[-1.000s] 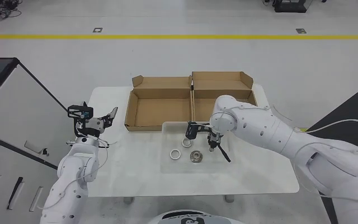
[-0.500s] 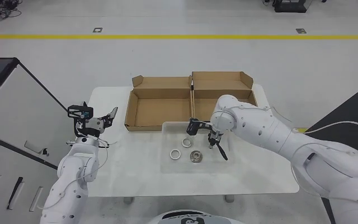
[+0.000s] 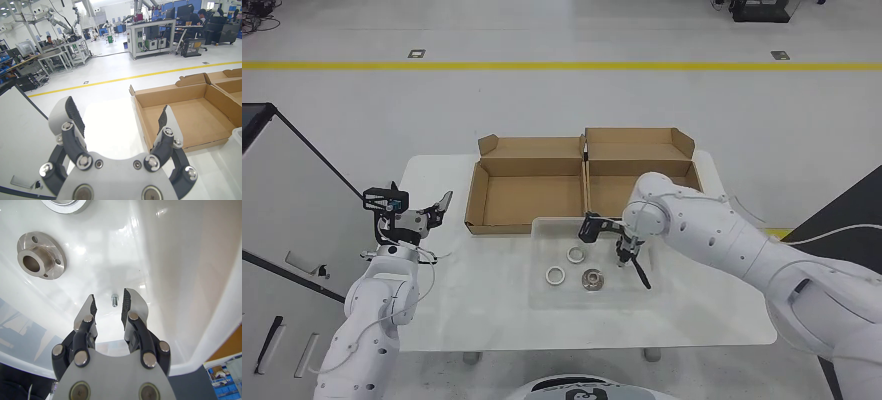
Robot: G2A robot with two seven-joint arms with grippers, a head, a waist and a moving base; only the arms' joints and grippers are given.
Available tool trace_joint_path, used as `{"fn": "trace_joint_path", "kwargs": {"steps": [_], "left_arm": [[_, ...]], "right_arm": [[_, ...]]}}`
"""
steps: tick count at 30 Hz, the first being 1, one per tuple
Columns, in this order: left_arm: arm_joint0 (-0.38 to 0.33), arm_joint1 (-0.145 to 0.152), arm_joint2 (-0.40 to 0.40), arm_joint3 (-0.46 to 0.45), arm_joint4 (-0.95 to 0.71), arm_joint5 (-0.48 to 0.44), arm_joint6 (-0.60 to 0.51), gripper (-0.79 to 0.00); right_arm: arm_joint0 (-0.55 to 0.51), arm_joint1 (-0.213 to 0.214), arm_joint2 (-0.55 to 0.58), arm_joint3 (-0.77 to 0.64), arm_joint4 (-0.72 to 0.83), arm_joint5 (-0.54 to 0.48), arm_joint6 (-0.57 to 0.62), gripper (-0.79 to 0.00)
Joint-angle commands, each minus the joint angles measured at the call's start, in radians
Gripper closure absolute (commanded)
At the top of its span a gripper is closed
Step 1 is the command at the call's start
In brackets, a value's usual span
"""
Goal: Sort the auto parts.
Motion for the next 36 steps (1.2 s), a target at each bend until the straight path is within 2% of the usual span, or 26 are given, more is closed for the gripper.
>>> {"fn": "trace_joint_path", "kwargs": {"steps": [1, 11, 28, 36], "left_arm": [[0.0, 0.0, 0.0, 0.0, 0.0, 0.0, 0.0, -0.785], [0.0, 0.0, 0.0, 0.0, 0.0, 0.0, 0.0, -0.785], [0.0, 0.0, 0.0, 0.0, 0.0, 0.0, 0.0, -0.785], [0.0, 0.0, 0.0, 0.0, 0.0, 0.0, 0.0, -0.785]], "right_arm": [[-0.004, 0.002, 0.006, -0.002, -0.003, 0.002, 0.0, -0.314], [-0.024, 0.01, 0.031, -0.016, -0.024, 0.012, 0.008, -0.299], [-0.052, 0.005, 0.056, -0.015, -0.047, 0.006, 0.016, -0.209], [-0.064, 0.01, 0.076, -0.025, -0.061, 0.012, 0.019, -0.212]]}}
